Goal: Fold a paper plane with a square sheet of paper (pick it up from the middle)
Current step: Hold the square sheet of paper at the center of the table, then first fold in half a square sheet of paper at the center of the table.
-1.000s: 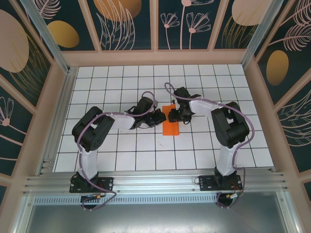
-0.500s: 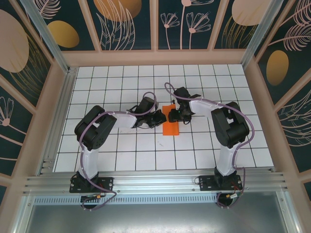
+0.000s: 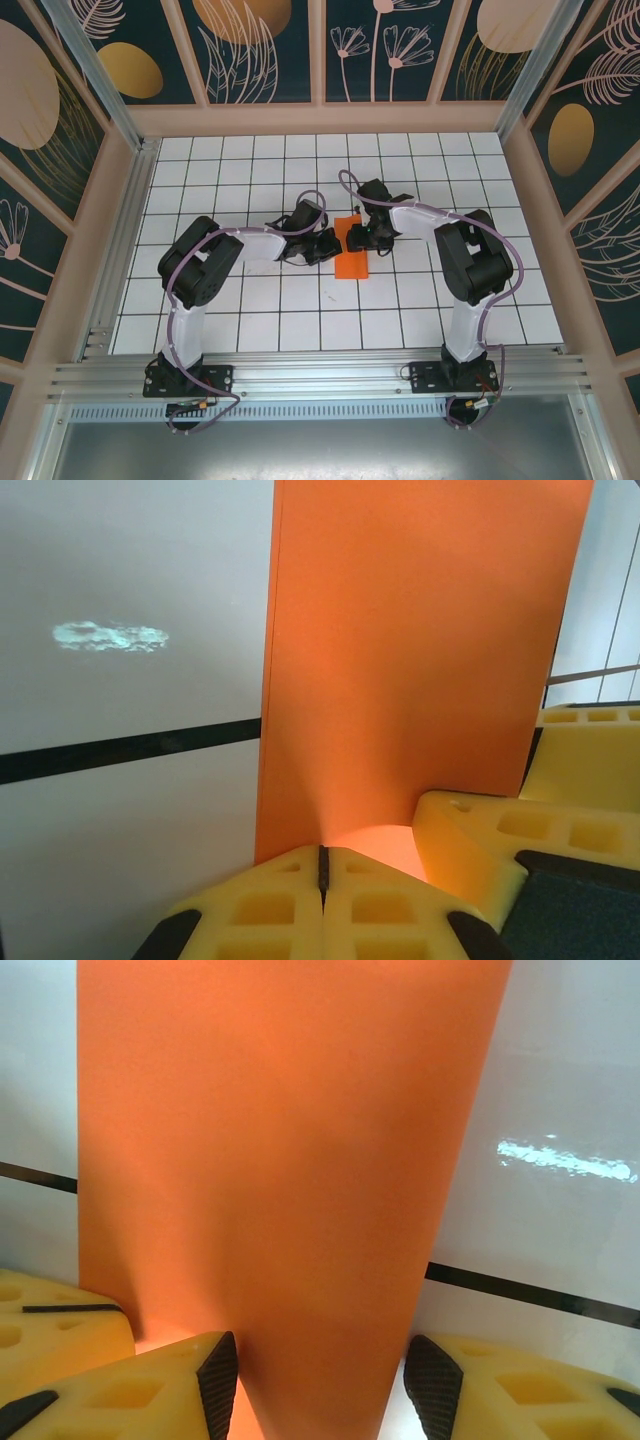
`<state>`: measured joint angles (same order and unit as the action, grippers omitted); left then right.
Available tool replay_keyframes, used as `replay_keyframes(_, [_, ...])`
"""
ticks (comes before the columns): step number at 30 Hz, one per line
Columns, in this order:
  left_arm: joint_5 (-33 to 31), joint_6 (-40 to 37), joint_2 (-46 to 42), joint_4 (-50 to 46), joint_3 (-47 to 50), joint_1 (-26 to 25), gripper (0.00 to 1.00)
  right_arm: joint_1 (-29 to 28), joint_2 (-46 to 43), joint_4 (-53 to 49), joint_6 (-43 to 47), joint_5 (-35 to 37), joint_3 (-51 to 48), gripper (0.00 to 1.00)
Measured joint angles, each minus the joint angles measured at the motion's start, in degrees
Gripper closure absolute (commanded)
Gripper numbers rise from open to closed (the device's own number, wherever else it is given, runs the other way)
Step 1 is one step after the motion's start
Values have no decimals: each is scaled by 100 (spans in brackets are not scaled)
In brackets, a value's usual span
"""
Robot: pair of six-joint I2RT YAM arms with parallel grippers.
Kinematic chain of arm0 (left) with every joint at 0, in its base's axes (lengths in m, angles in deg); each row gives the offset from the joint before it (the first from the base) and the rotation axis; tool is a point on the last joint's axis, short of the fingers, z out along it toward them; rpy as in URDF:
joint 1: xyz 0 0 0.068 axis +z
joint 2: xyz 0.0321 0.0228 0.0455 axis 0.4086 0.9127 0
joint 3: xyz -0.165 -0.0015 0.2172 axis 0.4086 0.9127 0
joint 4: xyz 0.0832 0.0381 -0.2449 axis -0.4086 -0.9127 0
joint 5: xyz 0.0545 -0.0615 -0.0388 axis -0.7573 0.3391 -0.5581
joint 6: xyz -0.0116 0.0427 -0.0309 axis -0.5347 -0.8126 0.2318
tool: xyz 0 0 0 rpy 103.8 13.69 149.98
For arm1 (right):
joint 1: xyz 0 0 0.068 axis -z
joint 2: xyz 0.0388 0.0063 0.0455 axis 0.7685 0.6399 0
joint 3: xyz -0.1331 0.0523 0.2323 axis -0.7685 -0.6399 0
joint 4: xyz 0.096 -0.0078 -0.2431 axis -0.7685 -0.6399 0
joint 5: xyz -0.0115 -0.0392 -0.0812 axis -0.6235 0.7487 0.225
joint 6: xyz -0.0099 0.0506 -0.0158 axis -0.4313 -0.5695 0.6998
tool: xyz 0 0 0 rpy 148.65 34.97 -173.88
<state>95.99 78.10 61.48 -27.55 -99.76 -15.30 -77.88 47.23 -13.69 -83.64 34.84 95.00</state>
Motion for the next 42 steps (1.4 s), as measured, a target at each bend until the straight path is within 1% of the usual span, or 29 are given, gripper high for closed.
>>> replay_keyframes(2, [-46, -42, 0, -81, -37, -13, 100, 2, -24, -11, -66, -46, 11, 42])
replay_keyframes(5, [-131, -105, 0, -184, -87, -35, 100, 28, -101, 7, -223, -188, 11, 34])
replay_keyframes(7, [-168, -146, 0, -219, -101, -46, 100, 98, -210, 87, -367, -295, 0, 33])
replay_keyframes(8, [-177, -157, 0, -223, -103, -46, 100, 166, -334, 173, -457, -356, -26, 34])
replay_keyframes(11, [-188, -168, 0, -234, -109, -50, 100, 448, -905, 376, -680, -557, -170, 43])
replay_keyframes(13, [-192, -188, 0, -243, -111, -50, 100, 597, -1215, 463, -758, -708, -181, 53])
replay_keyframes(14, [-190, -192, 0, -243, -111, -50, 100, 632, -1318, 531, -787, -802, -181, 60])
replay_keyframes(17, [-192, -210, 4, -243, -114, -50, 100, 564, -1309, 616, -793, -1141, -179, 74])
replay_keyframes(19, [-192, -212, 7, -249, -120, -50, 100, 476, -1152, 619, -778, -1311, -179, 79])
replay_keyframes(24, [-192, -212, 11, -251, -122, -50, 100, 402, -654, 680, -723, -1720, -291, 81])
replay_keyframes(26, [-190, -212, 13, -251, -122, -50, 100, 442, -468, 717, -643, -1897, -387, 81])
replay_keyframes(31, [-192, -210, 20, -269, -133, -50, 100, 608, -151, 776, -511, -2085, -568, 81])
replay_keyframes(35, [-195, -212, 20, -271, -133, -50, 100, 767, -33, 946, -470, -2221, -688, 81])
replay_keyframes(42, [-216, -221, 22, -280, -133, -57, 100, 857, -61, 1246, -476, -2487, -870, 81])
